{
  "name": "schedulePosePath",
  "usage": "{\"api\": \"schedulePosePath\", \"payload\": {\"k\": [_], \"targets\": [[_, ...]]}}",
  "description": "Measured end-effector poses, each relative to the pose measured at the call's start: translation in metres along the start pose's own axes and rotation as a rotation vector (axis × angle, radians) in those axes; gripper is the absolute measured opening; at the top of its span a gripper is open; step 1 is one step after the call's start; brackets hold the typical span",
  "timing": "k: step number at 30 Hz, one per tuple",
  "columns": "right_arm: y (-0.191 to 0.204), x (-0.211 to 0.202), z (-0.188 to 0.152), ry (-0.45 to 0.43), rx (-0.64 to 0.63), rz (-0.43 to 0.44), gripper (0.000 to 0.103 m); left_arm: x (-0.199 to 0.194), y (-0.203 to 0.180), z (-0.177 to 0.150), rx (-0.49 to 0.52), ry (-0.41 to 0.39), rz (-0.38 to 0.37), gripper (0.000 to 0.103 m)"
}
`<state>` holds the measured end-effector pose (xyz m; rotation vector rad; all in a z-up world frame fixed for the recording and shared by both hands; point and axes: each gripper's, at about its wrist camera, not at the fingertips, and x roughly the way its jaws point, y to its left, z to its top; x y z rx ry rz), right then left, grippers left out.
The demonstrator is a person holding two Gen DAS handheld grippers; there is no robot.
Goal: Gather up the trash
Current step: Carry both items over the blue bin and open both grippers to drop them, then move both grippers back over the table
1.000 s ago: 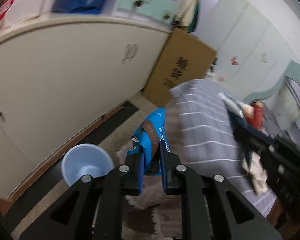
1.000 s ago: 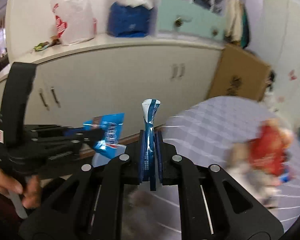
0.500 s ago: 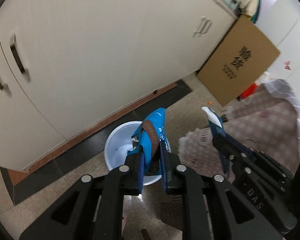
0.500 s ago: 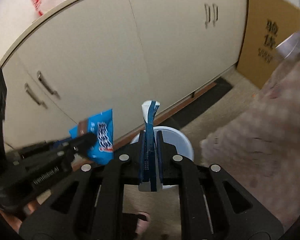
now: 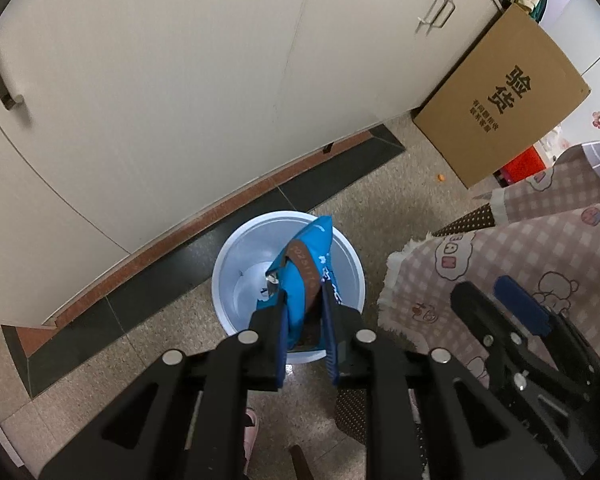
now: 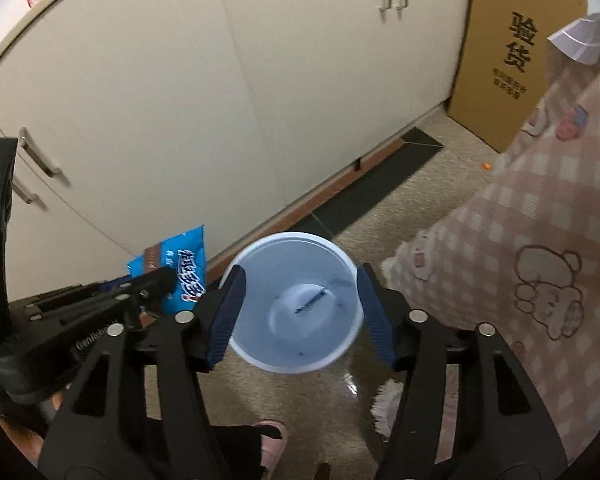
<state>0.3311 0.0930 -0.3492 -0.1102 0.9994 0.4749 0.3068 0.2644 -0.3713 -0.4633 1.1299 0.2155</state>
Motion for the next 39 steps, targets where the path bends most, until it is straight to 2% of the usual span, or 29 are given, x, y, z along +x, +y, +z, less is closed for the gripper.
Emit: {"api": "schedulePosePath", "payload": {"k": [11,12,14,15,16,21,25,33,36,39], "targets": [[-0.02,0.003,-0.01,-0.018,0.028,-0.075,0.063,0.027,-0.021,0.011,0.039,0.04,0.026,0.017],[-0.022,0.002,-0.01,-0.025,0.031,-0.076,0.063,0.029,-0.023,0.012,0.041,0.042,0.027,0.02],[-0.025,0.001,-0.011,-0.031,0.037,-0.075,0.063,0.033,-0.027,0.014,0.043,0.041,0.027,0.036],[-0.028,0.0,-0.011,-0.035,0.042,-0.079,0.064,0.034,-0.027,0.014,0.041,0.041,0.031,0.054],[-0.028,0.0,-0.011,-0.034,0.045,-0.078,0.064,0.035,-0.027,0.013,0.037,0.038,0.037,0.064],[-0.037,0.001,-0.014,-0.017,0.067,-0.07,0.064,0.043,-0.027,0.009,0.035,0.075,0.045,0.064],[-0.037,-0.002,-0.015,-0.013,0.072,-0.068,0.064,0.039,-0.024,0.007,0.019,0.071,0.056,0.064],[-0.023,-0.028,-0.012,-0.035,0.075,-0.034,0.064,-0.013,-0.019,-0.003,0.002,-0.003,0.047,0.065],[-0.014,-0.048,-0.007,-0.06,0.08,0.007,0.064,-0.056,-0.012,-0.011,-0.022,-0.082,0.065,0.065],[0.006,-0.087,0.002,-0.124,0.059,0.055,0.064,-0.1,-0.006,-0.019,-0.049,-0.183,0.088,0.066]]}}
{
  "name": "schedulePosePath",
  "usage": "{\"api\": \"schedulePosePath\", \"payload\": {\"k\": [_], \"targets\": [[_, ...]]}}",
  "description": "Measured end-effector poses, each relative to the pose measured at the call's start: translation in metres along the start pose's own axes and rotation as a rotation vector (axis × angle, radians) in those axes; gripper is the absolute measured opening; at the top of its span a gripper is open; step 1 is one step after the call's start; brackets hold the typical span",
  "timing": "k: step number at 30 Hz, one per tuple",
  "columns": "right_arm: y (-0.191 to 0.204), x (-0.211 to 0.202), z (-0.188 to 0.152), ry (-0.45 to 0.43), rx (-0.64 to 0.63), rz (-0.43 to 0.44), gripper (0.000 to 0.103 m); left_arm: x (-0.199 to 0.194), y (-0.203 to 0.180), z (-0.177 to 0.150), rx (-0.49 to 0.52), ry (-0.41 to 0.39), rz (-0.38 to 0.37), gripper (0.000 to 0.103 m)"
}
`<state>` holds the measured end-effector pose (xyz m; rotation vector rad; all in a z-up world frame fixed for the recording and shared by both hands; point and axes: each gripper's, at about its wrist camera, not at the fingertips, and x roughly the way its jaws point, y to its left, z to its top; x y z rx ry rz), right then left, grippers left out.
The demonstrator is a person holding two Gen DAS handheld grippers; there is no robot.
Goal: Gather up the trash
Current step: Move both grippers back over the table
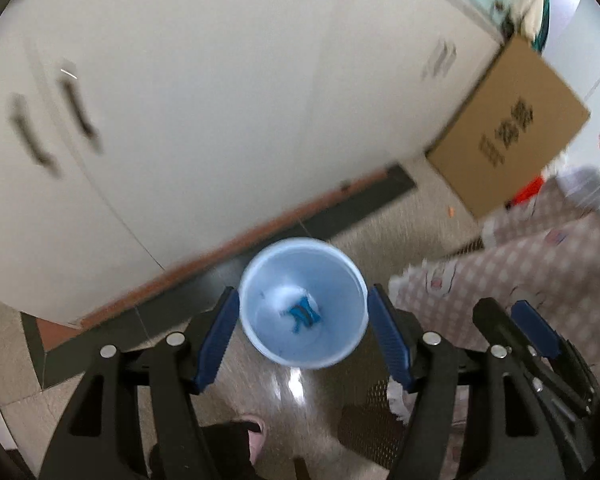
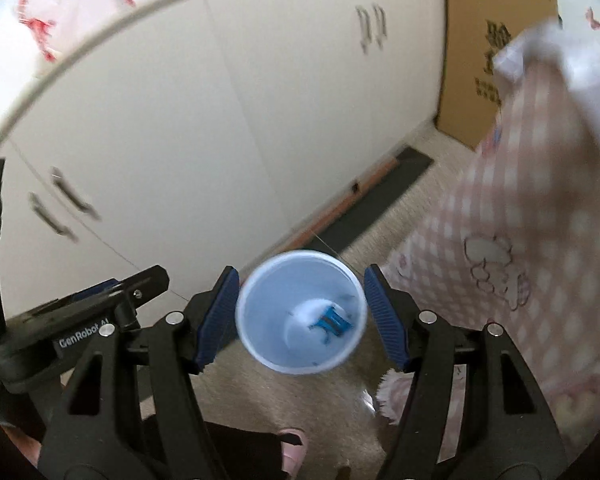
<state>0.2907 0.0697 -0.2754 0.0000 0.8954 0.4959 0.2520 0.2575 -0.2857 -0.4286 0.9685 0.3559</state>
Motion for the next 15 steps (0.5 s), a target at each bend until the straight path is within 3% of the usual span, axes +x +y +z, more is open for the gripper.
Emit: {"api": "schedulePosePath", "payload": {"k": [6,10,15], "targets": [[0.04,-0.084,0.019,-0.144,-0.076,0.025,0.067,-0.116,0.008,0.0,-0.035,-0.268,0.053,0.069],[0.043,-0.149,0.022,-0.266,-0.075,-0.001,0.07,-0.165,-0.009,-0.004,-0.02,-0.342,-0.024,0.072],[-0.002,-0.215,0.003,-0.378,0.022,-0.099,0.073,-0.193,-0.059,-0.022,0.063,-0.361,-0.134,0.073]]}}
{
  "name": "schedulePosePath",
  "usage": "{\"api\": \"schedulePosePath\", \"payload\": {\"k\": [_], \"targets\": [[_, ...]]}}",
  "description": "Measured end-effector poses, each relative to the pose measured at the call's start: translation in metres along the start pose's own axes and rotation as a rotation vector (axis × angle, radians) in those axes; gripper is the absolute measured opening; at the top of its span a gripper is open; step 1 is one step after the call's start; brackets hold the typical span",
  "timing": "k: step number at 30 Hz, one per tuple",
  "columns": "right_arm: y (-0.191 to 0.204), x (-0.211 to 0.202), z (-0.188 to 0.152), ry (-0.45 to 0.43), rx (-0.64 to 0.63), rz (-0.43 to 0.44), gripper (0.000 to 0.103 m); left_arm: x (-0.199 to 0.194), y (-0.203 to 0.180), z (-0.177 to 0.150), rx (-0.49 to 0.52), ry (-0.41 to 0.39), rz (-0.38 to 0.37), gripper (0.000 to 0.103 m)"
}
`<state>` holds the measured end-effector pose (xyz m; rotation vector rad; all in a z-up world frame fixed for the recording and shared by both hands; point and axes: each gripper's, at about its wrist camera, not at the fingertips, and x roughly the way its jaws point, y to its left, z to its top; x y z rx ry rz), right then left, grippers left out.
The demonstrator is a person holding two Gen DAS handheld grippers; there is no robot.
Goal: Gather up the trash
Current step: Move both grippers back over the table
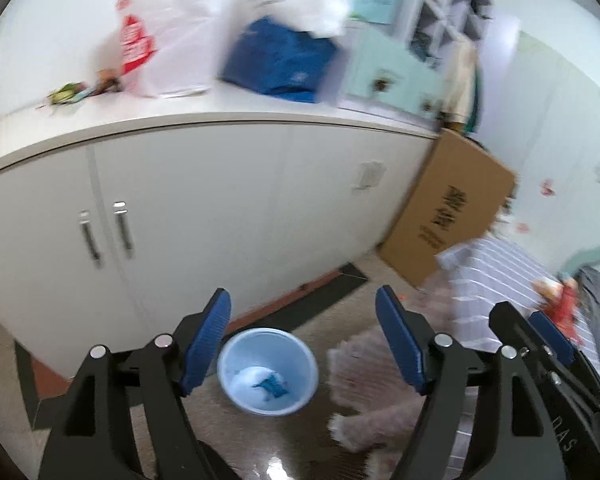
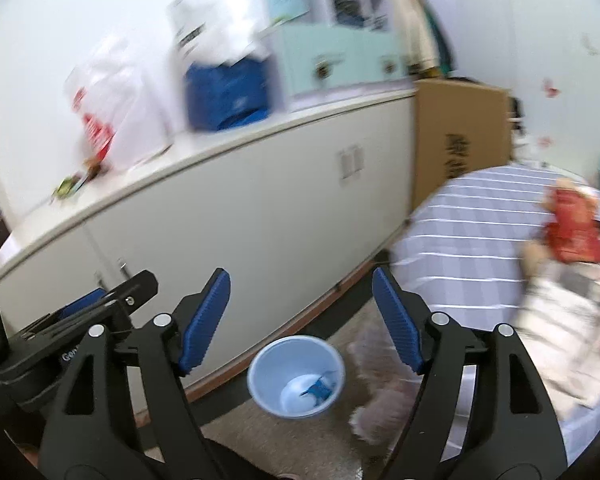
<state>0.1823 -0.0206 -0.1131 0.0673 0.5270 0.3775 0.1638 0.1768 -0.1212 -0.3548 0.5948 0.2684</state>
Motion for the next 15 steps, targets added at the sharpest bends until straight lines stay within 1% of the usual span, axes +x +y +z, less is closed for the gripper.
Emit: {"api": "schedulePosePath", "payload": {"k": [3,5,6,8,9,10,13,15], "targets": [[-0.04,-0.027,-0.004,-0.046,0.064,-0.099,0.078,-0.004,-0.044,-0.011,0.054,0.02,-0.093,0.073],[-0.073,-0.046,-0.011,-0.075,0.12,-0.186,0.08,-0.005,-0.077,-0.02,0.108,0.042,-0.155,0.074],[-0.092,-0.056,-0.016,-0.088,0.144,-0.244,0.081,-0.007,-0.088,-0.024,0.125,0.047,-0.171,0.074],[-0.116,-0.066,-0.025,-0.096,0.173,-0.324,0.083,-0.007,-0.115,-0.034,0.174,0.065,-0.212,0.075],[-0.127,-0.069,-0.029,-0.093,0.19,-0.347,0.084,-0.004,-0.132,-0.038,0.204,0.079,-0.233,0.076],[-0.145,-0.072,-0.035,-0.08,0.222,-0.374,0.085,-0.003,-0.139,-0.042,0.221,0.087,-0.245,0.076],[-0.177,-0.07,-0.045,-0.038,0.293,-0.4,0.085,0.005,-0.166,-0.054,0.275,0.129,-0.275,0.076],[-0.197,-0.064,-0.047,-0.008,0.331,-0.38,0.085,0.009,-0.179,-0.062,0.302,0.155,-0.271,0.076]]}}
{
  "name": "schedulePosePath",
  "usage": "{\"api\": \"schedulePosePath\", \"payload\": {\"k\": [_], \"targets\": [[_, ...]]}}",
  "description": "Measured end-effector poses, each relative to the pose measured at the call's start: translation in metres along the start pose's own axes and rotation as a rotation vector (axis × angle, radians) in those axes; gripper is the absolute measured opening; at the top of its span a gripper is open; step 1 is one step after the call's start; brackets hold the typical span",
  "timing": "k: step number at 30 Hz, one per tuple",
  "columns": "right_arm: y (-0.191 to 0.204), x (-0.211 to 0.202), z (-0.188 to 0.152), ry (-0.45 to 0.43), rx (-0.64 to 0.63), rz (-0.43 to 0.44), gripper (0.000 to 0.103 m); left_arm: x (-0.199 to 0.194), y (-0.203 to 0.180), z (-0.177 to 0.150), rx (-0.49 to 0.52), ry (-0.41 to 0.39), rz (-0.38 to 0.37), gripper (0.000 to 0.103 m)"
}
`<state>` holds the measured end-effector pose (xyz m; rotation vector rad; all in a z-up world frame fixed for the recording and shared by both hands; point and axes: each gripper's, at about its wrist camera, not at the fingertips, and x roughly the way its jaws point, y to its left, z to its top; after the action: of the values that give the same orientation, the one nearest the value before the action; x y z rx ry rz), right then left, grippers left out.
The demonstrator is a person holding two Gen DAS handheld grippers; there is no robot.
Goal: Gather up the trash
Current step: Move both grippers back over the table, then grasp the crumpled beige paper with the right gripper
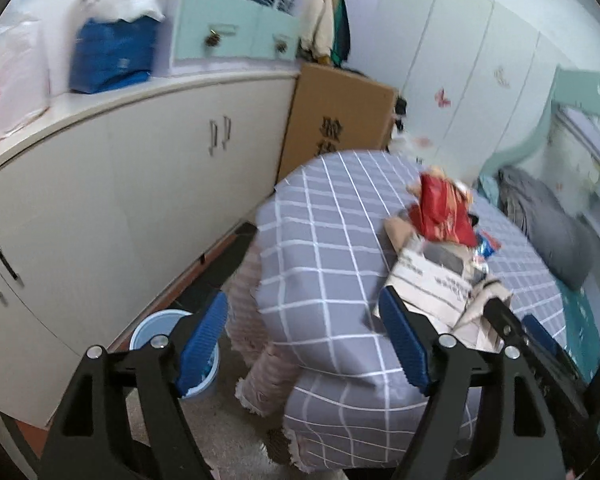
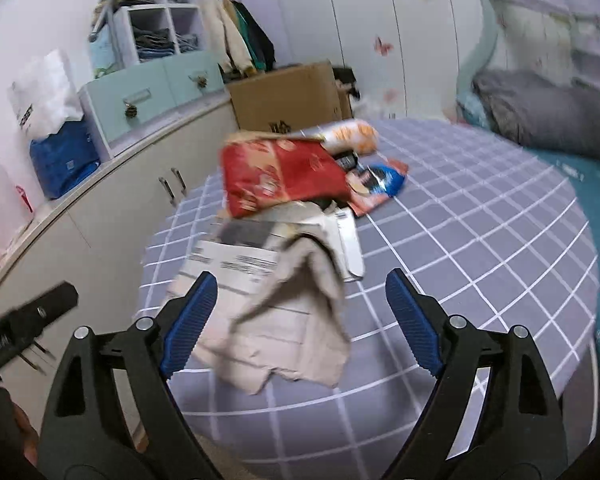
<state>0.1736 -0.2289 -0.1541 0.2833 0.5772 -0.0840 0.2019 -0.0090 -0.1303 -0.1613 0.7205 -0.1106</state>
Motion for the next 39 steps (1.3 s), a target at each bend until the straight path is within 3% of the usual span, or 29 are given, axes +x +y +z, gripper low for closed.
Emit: {"api": "schedulePosePath", "payload": {"k": [7,9,12,19,24,30,39], "targets": [[-0.003,0.027,0.005,0.06,-0.041,0.026,0.081,0.016,-0.012,-0.001,0.031,0.04,0.009,0.076],[-0.001,0.031,0.004,0.077,-0.066,0.03,0.048,0.017,-0.011,-0.002,0.028,0.048,0.014,0.076],[0.0,0.028,0.002,0.062,-0.085,0.06,0.037,0.019,-0.013,-0.001,0.026,0.054,0.015,0.076],[-0.024,-0.006,0.007,-0.057,-0.017,0.125,0.034,0.016,-0.022,0.0,0.031,0.048,-0.017,0.076],[-0.05,-0.03,0.022,-0.155,0.003,0.045,0.034,0.019,-0.03,0.004,0.029,0.062,-0.059,0.076],[-0.082,-0.029,0.029,-0.173,0.064,-0.012,0.034,0.029,-0.047,0.009,0.041,0.077,-0.114,0.076],[-0.098,-0.023,0.035,-0.184,0.079,-0.038,0.034,0.06,-0.079,0.036,0.111,0.067,-0.158,0.076]]}}
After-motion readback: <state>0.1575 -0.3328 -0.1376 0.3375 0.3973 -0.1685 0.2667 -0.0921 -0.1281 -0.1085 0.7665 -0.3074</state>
